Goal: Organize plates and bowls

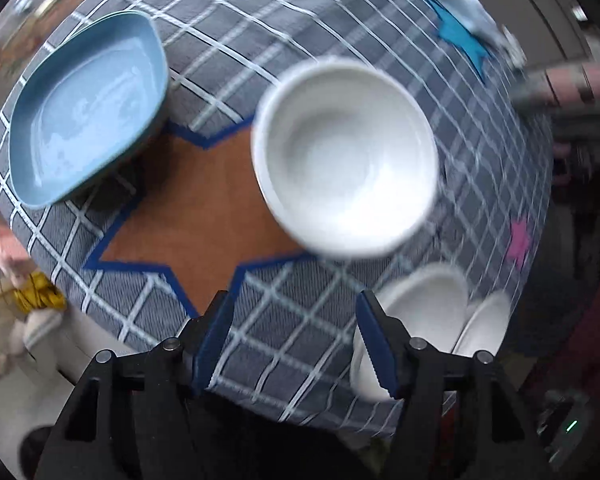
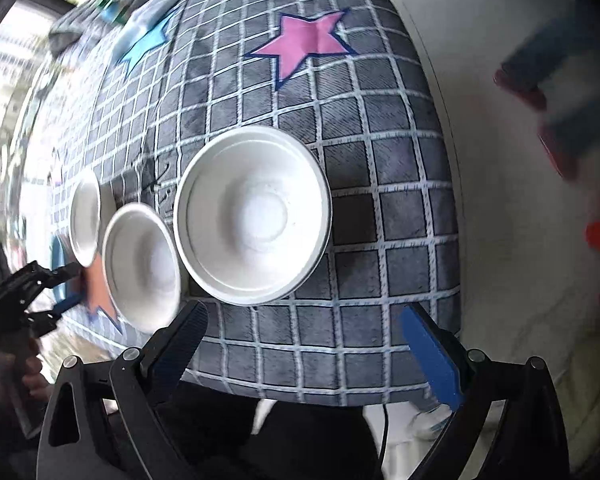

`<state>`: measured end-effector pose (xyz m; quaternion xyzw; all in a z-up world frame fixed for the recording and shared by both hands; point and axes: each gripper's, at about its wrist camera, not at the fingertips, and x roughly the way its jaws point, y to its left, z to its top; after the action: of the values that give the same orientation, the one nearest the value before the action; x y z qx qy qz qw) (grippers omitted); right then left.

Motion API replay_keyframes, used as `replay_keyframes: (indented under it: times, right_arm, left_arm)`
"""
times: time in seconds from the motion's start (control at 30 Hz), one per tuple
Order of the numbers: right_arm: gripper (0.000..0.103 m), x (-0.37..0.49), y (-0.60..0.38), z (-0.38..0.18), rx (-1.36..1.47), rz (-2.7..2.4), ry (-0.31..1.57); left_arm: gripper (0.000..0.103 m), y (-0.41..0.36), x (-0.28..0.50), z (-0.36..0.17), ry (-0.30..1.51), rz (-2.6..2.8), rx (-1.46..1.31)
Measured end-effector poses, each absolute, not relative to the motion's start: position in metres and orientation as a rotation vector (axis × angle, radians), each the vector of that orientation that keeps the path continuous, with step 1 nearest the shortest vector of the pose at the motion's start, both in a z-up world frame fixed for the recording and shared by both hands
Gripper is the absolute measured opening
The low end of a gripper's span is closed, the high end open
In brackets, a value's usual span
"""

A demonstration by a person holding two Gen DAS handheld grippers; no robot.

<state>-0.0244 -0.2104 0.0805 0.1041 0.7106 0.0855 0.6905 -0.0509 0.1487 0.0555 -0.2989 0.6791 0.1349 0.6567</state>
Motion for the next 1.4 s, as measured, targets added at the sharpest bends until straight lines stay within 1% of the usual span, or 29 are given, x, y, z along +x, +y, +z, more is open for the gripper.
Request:
replay_keyframes:
  times: [0.1,0.2,0.3,0.4,0.53,0.7,0.73,0.77,0.8,0.83,0.87,0.9,0.97,1.1,1.27,1.4]
  right_arm:
    - [0.099,-0.024,-0.205,0.079,0.166,0.210,1.581]
    - [0.099,-0.023,-0.197,0.079,0.153,0.254,1.576]
    - [0.099,-0.023,-0.183,0.082,0.075,0.298,1.558]
    - [0.099,-0.023,-0.177,0.082,0.018,0.296,1.550]
    - [0.099,-0.023,-0.170,0.089,-0.052,0.294,1.506]
    - [0.099,-0.018,-0.167,0.093,-0.016,0.331,1.510]
    - [0.099,-0.019,-0.160,0.096,-0.028,0.372,1.502]
    - [0.099,-0.020,-0.153,0.098,-0.046,0.401,1.495]
    - [0.099,-0.022,-0.145,0.099,-0.067,0.427,1.486]
    - [0.099,-0.023,-0.137,0.099,-0.094,0.443,1.483]
    - [0.099,-0.023,-0.133,0.097,-0.103,0.443,1.489]
    - [0.099,-0.025,-0.131,0.095,-0.101,0.440,1.496]
    - [0.099,-0.025,-0.133,0.092,-0.080,0.433,1.516]
    - [0.099,-0.030,-0.133,0.091,-0.092,0.436,1.523]
    - [0.099,-0.032,-0.119,0.091,-0.082,0.467,1.532]
    - [0.099,-0.031,-0.104,0.091,-0.081,0.499,1.520]
  left_arm:
    - [0.067,0.114,-0.054,0.058,1.550,0.244,-0.516]
    - [0.067,0.085,-0.045,0.057,1.555,0.142,-0.412]
    - [0.067,0.070,-0.037,0.051,1.547,0.133,-0.309]
    - [0.066,0.061,-0.031,0.044,1.568,0.140,-0.303]
    - [0.066,0.048,-0.031,0.052,1.534,0.116,-0.258]
    - [0.065,0.051,-0.031,0.045,1.540,0.146,-0.280]
    - [0.062,0.050,-0.029,0.038,1.545,0.156,-0.300]
    - [0.052,0.055,-0.030,0.036,1.554,0.157,-0.316]
    - [0.039,0.055,-0.030,0.027,1.580,0.145,-0.344]
    - [0.033,0.056,-0.032,0.021,1.598,0.131,-0.350]
    - [0.023,0.054,-0.031,0.014,1.610,0.120,-0.347]
    - [0.019,0.051,-0.030,0.007,1.622,0.119,-0.329]
    - [0.018,0.050,-0.027,0.005,1.602,0.113,-0.338]
    - [0.011,0.056,-0.026,0.015,1.567,0.074,-0.413]
    - [0.010,0.062,-0.030,0.017,1.592,0.066,-0.420]
    - [0.008,0.075,-0.034,0.024,1.582,0.028,-0.490]
